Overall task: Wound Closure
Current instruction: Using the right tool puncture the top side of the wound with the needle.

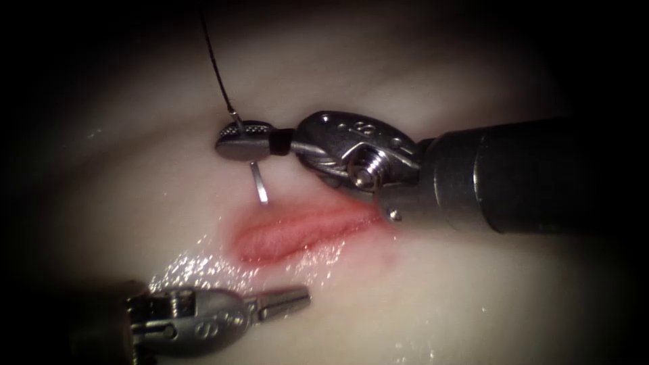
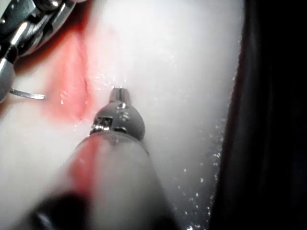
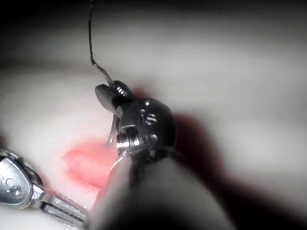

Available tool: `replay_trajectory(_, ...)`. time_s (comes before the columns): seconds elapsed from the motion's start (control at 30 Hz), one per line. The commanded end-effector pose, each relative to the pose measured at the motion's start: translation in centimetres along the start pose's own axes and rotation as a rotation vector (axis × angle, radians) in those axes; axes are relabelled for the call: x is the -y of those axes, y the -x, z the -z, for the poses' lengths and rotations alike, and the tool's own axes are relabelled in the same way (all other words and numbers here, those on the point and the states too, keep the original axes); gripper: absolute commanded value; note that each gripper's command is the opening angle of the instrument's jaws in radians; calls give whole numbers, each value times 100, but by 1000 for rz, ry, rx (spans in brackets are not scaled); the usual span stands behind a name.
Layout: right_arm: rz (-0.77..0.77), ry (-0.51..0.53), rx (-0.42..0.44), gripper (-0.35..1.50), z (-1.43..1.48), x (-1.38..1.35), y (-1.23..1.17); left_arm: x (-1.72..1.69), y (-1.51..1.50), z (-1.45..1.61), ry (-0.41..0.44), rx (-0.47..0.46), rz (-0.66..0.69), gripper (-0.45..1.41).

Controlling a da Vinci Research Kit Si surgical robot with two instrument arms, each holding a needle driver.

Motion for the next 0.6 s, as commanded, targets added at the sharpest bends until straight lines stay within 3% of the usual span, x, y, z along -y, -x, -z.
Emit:
replay_trajectory(0.03, -48, -2, -4, -35, -11, 0, 0, -4, 2, -7, 2, -1, 1, -25)
replay_trajectory(0.3, -426, 6, 7, -35, -12, 4, 8, -3, 2, -6, 5, 1, 0, -25)
replay_trajectory(0.4, -497, -1, 45, -35, -12, 10, 18, -2, 3, -4, 9, 0, -1, -25)
replay_trajectory(0.43, -492, 24, 89, -35, -12, 13, 24, -1, 3, -2, 11, -1, -1, -25)
replay_trajectory(0.6, -488, 51, 140, -35, -7, 18, 30, 3, 6, 4, 22, -5, -3, -25)
